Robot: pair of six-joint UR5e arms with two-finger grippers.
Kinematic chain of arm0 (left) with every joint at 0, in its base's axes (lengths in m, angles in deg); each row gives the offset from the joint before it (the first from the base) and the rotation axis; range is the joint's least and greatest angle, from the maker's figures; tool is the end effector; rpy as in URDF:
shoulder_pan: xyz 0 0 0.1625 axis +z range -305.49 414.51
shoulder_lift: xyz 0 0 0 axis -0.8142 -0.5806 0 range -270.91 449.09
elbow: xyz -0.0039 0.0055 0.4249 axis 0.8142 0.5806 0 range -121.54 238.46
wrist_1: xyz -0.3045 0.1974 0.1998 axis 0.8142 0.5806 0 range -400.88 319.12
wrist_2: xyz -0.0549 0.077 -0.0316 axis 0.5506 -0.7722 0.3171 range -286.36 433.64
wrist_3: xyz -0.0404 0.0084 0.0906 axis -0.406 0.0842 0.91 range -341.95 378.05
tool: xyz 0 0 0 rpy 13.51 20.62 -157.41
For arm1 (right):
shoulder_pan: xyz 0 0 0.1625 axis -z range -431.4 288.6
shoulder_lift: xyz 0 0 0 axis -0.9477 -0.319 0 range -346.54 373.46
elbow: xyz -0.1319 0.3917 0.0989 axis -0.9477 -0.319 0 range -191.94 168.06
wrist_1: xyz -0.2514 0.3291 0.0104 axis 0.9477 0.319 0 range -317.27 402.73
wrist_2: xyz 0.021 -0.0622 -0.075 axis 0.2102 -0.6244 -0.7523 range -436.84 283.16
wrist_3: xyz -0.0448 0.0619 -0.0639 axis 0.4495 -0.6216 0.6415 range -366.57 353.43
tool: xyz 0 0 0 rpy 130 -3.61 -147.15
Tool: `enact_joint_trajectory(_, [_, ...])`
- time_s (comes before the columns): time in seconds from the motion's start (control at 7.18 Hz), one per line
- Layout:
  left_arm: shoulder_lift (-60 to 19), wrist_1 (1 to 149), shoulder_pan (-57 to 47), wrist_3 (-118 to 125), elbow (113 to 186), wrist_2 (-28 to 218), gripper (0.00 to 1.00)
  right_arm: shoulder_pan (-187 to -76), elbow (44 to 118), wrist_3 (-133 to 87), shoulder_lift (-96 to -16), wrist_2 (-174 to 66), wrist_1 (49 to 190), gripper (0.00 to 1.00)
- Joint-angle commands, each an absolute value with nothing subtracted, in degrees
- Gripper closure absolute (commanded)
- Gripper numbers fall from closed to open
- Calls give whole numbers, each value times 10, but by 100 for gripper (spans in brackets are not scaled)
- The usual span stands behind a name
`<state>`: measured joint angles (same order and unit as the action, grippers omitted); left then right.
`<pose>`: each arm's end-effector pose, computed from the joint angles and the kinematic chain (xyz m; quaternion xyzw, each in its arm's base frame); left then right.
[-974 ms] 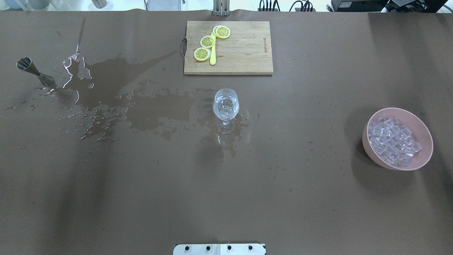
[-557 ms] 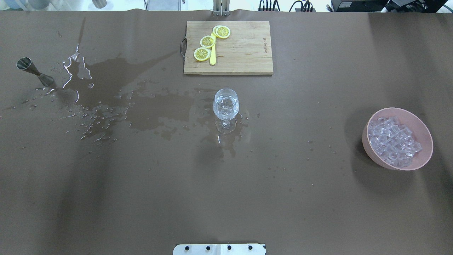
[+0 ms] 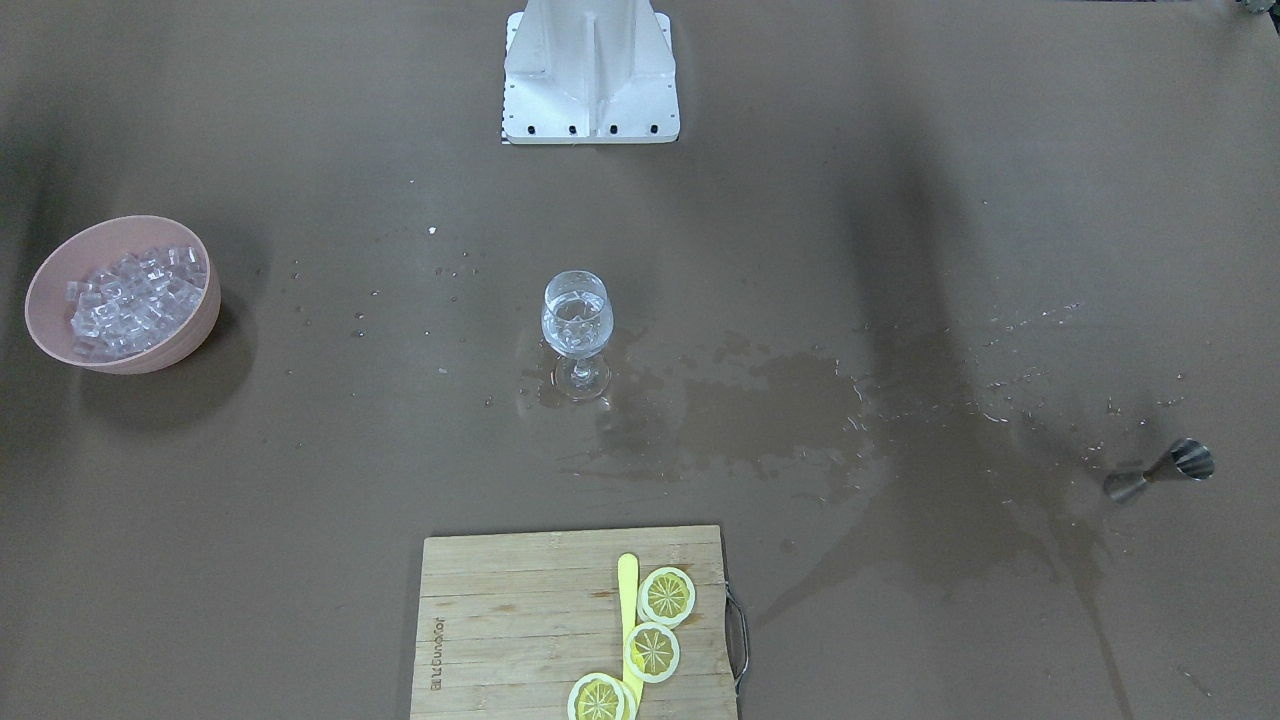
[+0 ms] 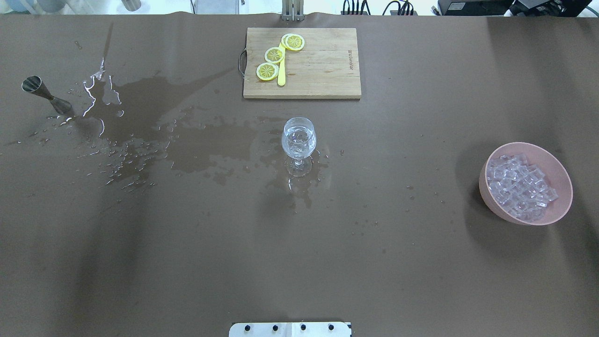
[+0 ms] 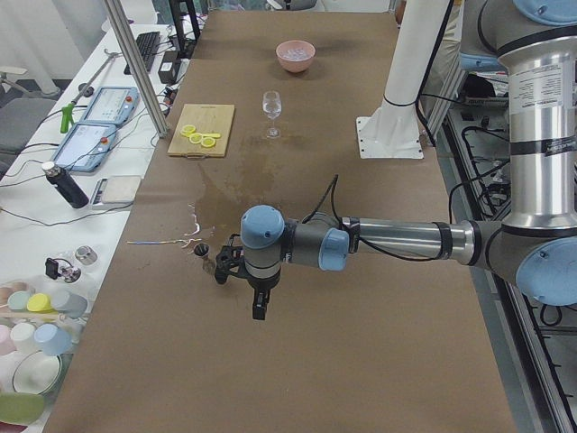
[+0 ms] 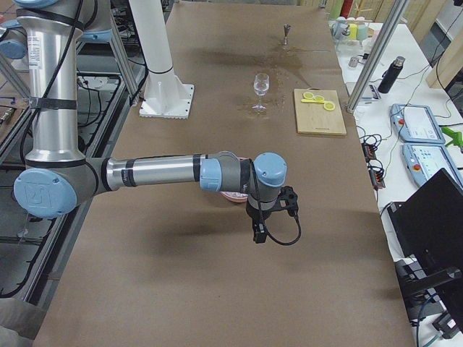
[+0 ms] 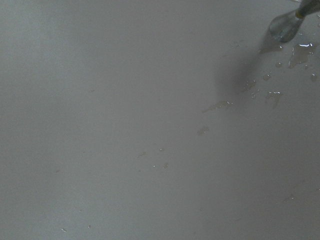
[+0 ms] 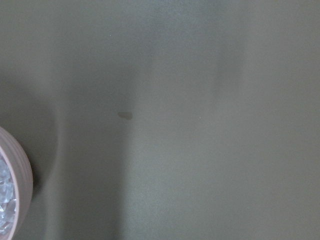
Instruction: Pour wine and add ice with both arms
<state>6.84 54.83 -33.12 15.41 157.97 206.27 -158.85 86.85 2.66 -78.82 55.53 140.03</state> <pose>-0.0475 -0.4455 0.6312 0.0447 0.3650 0.0216 0.9297 0.0451 -0.4740 0.6177 0.0146 -0.3611 -0.0932 0.9277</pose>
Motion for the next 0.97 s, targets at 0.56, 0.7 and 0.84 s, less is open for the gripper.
enact_joint_trajectory(0.56, [69, 549, -331, 153, 1582, 2068, 1, -1588, 869, 27, -788, 555, 1400, 0])
enact_joint_trajectory(0.7, [68, 551, -331, 153, 1584, 2067, 1, -1588, 868, 27, -788, 555, 1400, 0])
enact_joint_trajectory(0.84, [64, 553, -331, 153, 1587, 2066, 1, -1587, 868, 26, -786, 556, 1400, 0])
